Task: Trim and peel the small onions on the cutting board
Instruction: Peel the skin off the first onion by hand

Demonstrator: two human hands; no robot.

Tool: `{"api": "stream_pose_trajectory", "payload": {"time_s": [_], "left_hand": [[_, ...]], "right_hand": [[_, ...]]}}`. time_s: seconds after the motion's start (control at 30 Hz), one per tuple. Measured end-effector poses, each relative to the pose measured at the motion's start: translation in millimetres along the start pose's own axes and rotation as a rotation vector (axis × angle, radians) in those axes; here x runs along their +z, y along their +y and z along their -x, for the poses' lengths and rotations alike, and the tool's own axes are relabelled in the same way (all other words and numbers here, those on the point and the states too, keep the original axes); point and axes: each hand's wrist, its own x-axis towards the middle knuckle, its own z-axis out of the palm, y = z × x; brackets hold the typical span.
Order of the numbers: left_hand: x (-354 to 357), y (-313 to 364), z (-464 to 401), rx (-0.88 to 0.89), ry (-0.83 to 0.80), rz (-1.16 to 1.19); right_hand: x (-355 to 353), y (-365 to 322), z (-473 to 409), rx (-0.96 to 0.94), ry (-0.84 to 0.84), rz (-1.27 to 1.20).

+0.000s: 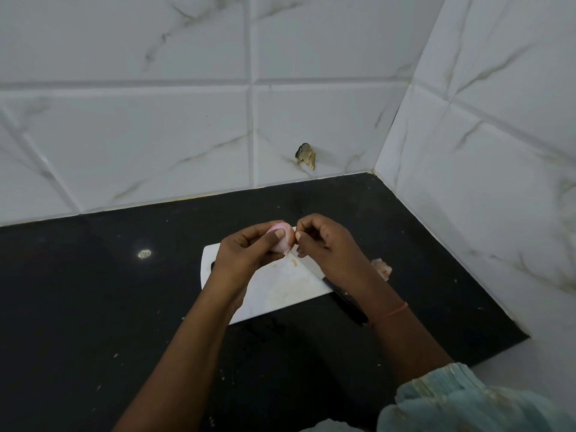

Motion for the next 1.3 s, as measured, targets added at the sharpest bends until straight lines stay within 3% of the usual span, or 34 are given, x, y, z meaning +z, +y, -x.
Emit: {"api": "stream_pose_trajectory", "payload": {"time_s": [0.13,0.33,0.47,0.73,0.97,1.3], "left_hand": [[-1.6,-1.8,-2.0,-0.021,0.003,-0.014],[3.6,0.9,-0.5,-0.131,0.044,0.110],[5.6,3.8,1.0,-0.170,0.025,0.093],[9.2,2.4,1.0,-0.197,0.035,-0.005],[7.1,3.6,-0.2,-0.167,0.098,-0.128],[8.4,3.2,-0.9,-0.206,0.078,-0.196]], "right_hand": [[2.6,-1.3,-0.6,-0.034,0.013,0.056],[14.4,3.0,2.2,-0.154,0.265,-0.021],[15.0,4.1,5.2,-0.343,0.108,-0.028],[17.8,2.7,5.8,-0.280,0.227,-0.117],[6.6,-0.8,5.7,-0.172,0.007,-0.064],[-2.0,1.7,3.2,-0.146,-0.098,-0.071]]}}
